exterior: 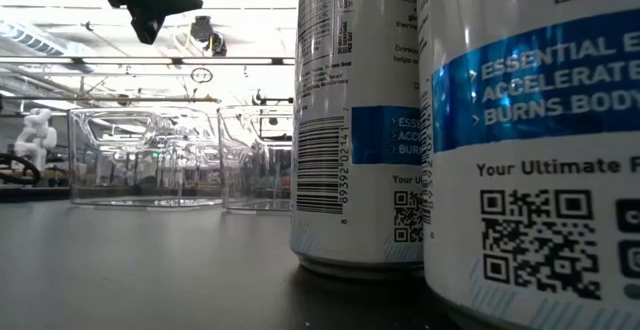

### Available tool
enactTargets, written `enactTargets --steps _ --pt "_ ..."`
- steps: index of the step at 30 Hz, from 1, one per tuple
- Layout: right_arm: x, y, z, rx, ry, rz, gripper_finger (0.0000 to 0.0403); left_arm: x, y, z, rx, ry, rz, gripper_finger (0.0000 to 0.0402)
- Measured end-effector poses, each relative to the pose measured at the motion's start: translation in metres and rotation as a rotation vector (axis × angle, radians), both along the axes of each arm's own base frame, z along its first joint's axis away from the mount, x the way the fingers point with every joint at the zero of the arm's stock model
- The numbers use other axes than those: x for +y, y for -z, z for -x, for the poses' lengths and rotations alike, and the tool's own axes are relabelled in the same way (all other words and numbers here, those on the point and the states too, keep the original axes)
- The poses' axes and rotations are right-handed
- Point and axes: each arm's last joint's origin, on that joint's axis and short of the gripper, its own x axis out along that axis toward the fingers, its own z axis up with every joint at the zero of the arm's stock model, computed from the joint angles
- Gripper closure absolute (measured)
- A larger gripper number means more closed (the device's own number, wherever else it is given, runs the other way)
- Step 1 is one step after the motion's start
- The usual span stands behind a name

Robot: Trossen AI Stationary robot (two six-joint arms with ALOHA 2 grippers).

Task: Sort soda cans
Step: Put the yellow-white soda can into the right transparent bin

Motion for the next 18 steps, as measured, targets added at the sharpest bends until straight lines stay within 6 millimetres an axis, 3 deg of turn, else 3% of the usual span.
enactTargets --steps 8,18 --pt "0.029 0.004 0.027 0.204 0.004 -0.275 0.0032 0.0 0.0 0.0 0.0 0.0 0.0 0.0293" --pt "0.054 0.007 0.076 0.331 0.163 -0.285 0.0032 0.0 0.0 0.0 0.0 0.0 0.0 0.0293"
